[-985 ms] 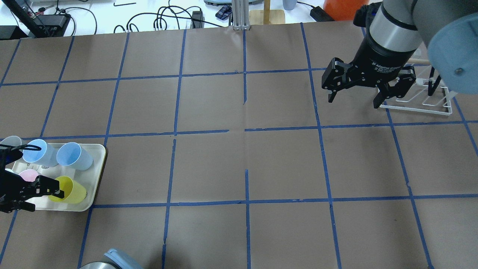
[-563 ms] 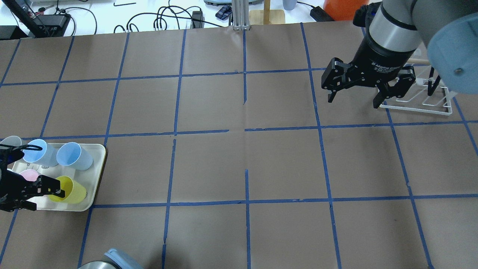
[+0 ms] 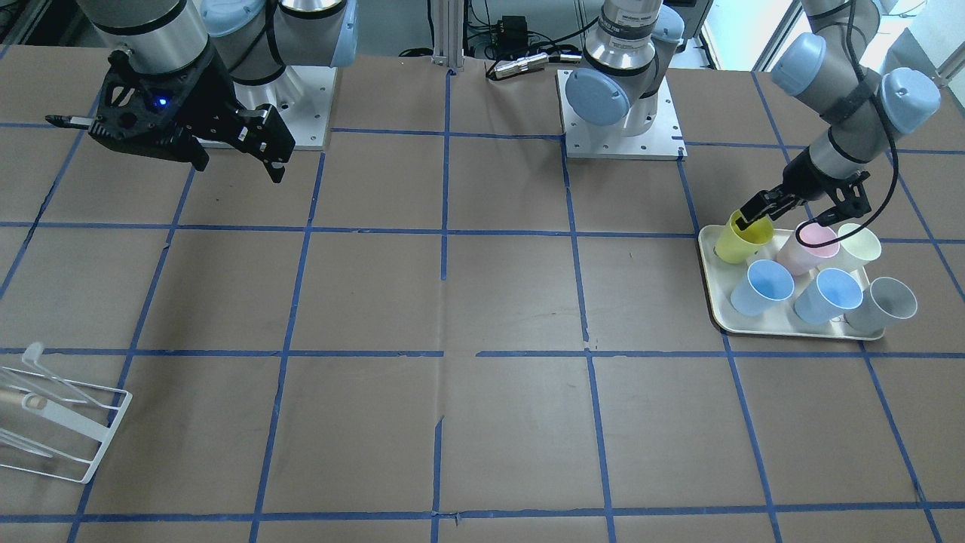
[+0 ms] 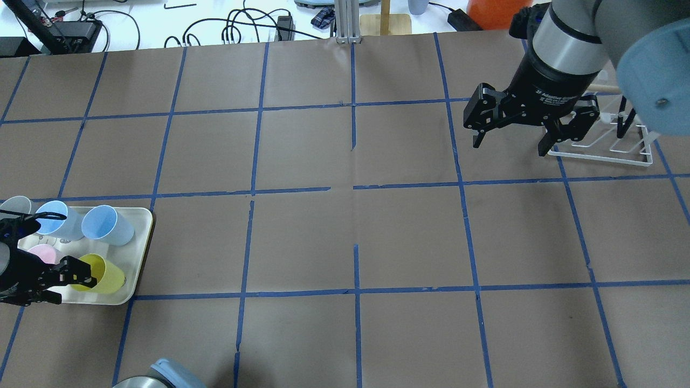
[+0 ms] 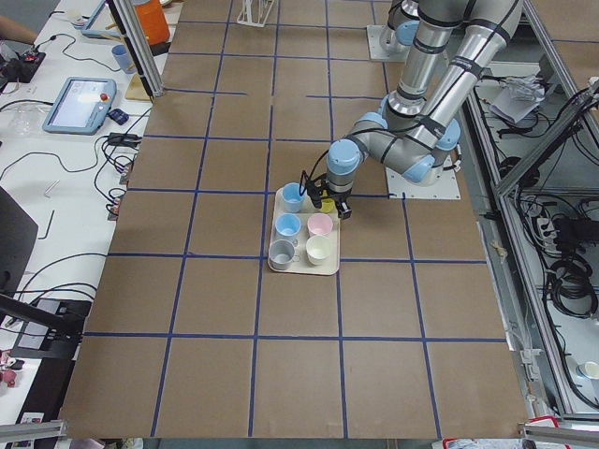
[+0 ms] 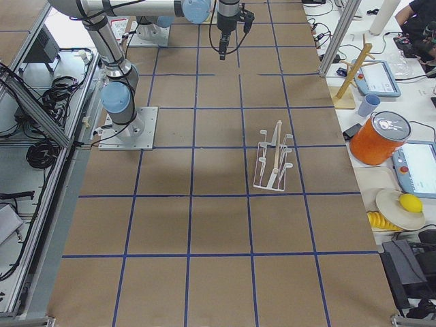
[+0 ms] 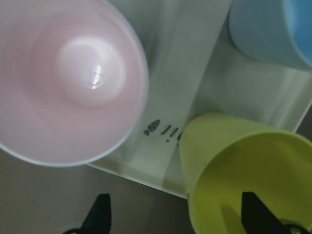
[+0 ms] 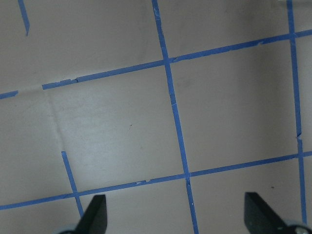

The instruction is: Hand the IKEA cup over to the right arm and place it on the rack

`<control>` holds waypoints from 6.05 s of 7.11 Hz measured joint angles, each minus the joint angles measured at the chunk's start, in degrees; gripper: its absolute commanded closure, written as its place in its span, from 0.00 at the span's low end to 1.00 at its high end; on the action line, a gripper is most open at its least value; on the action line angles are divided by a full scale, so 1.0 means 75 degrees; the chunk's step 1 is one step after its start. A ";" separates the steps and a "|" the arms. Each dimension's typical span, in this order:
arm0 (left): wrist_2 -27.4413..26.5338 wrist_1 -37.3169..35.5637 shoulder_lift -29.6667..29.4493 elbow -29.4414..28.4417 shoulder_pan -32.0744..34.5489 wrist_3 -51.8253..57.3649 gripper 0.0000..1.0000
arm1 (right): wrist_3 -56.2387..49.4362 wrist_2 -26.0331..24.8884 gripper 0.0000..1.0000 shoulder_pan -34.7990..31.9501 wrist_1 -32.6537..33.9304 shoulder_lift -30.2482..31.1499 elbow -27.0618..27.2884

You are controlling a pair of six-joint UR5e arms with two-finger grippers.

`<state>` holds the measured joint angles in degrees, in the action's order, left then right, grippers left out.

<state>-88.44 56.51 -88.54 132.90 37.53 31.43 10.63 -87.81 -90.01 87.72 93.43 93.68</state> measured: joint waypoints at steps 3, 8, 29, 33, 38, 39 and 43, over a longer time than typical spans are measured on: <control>0.0021 -0.0044 -0.0057 0.0017 0.0000 0.0053 1.00 | 0.0022 0.0170 0.00 -0.0005 -0.0008 0.0000 -0.0002; 0.0088 -0.0078 0.0054 -0.0103 0.0050 0.0070 1.00 | 0.0024 0.0265 0.00 0.0001 -0.0027 -0.0021 0.0002; 0.9677 0.4939 -0.0408 -0.5543 0.5487 -0.3330 1.00 | 0.5281 1.1132 0.00 0.0619 -0.2045 -0.0343 0.0691; 1.0529 0.4917 0.0094 -0.4515 0.5433 -0.3080 1.00 | 0.6263 1.1560 0.00 0.0572 -0.1579 -0.0566 0.0478; 0.9779 0.4989 0.0318 -0.4449 0.5376 -0.3177 1.00 | 0.8334 1.1599 0.00 0.0522 0.0607 -0.0938 0.0359; 0.9776 0.4989 0.0317 -0.4453 0.5395 -0.3180 1.00 | 0.8403 1.1587 0.00 0.0485 0.0707 -0.1026 0.0337; 0.9750 0.4973 0.0234 -0.4546 0.5436 -0.3183 1.00 | 0.8543 1.1576 0.00 0.0217 0.0852 -0.1387 0.0092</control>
<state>-15.32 93.81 -86.79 98.81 78.30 7.56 74.70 -0.99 -88.38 94.11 83.03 94.37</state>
